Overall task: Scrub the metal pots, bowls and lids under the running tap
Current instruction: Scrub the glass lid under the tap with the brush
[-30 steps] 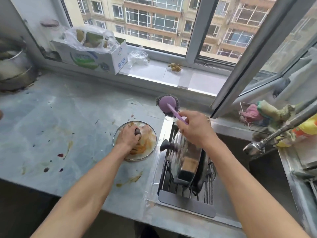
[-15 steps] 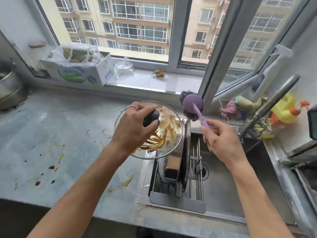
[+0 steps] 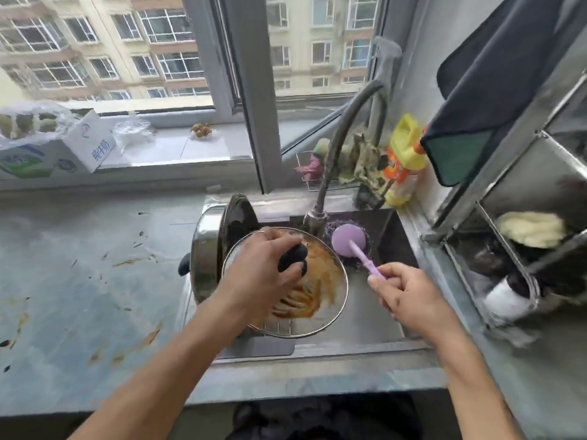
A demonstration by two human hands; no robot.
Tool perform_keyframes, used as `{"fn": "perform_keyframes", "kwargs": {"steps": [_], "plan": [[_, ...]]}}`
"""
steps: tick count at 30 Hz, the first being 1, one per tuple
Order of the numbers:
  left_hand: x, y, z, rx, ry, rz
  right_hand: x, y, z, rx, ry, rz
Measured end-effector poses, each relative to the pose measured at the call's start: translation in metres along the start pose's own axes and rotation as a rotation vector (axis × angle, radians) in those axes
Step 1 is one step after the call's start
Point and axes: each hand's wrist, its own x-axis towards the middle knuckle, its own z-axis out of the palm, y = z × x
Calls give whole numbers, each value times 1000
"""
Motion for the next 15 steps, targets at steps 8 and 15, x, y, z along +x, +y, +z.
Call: {"fn": "perform_keyframes", "kwargs": {"steps": [8, 15], "plan": [[37, 11, 94, -65, -114, -109, 23, 60, 1, 273, 111, 317], [67, 16, 130, -216, -77, -167, 57, 85, 3, 655, 189, 520]]}}
